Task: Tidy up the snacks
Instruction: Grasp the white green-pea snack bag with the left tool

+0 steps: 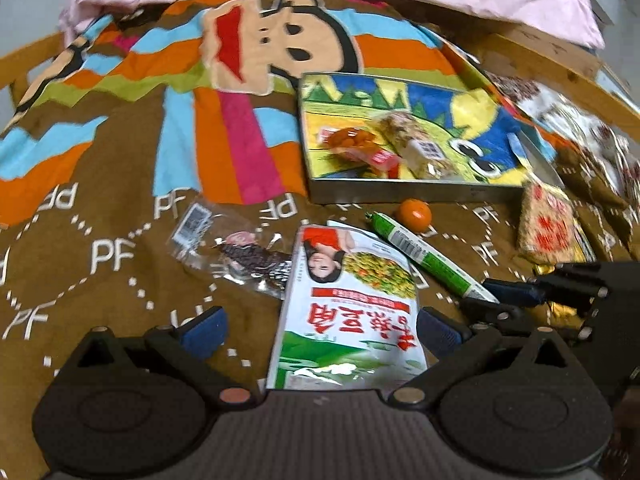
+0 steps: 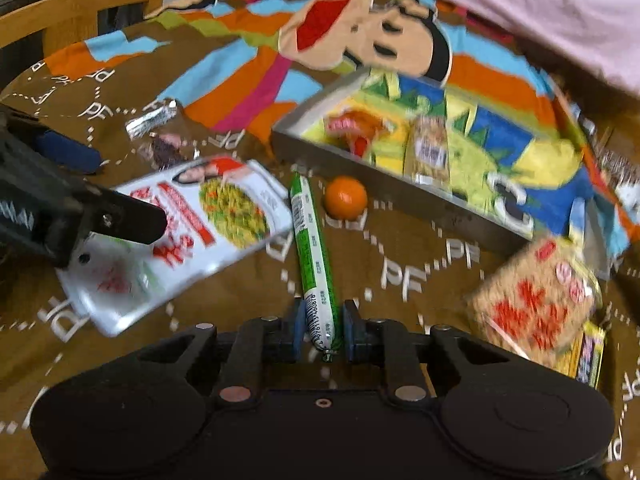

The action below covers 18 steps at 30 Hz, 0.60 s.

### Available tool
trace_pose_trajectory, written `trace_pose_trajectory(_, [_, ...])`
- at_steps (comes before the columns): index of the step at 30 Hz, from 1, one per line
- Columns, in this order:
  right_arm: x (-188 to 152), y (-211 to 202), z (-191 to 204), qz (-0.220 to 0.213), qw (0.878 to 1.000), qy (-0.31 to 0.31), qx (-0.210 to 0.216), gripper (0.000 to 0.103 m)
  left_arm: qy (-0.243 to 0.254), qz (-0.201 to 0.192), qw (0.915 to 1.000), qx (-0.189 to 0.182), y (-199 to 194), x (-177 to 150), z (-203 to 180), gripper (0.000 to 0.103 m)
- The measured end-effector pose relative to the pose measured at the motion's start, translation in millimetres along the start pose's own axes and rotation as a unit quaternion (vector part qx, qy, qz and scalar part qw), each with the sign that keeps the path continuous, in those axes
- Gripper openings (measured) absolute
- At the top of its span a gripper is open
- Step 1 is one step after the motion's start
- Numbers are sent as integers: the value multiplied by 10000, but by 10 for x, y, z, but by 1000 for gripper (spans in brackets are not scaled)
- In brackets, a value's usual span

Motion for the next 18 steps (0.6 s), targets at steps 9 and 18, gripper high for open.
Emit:
trace_pose_trajectory(9, [-96,-75,-87,382,9990,218,122,23,1332,75,9910,35,157,-109,-393,102])
trace_pose_trajectory(18, [-14,19,-147,214,9976,603,257,30,1122,295,9932,41,316,-146,-302,103])
Point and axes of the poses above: each gripper's, at about its wrist camera, not at the fingertips, and y roughly the way its jaws point, z to its left, x to its top, the point moved 9 cm from there along y, roughly the way its jaws point, and after that the axes turned 5 degrees about -z, right-handed, at the moved point
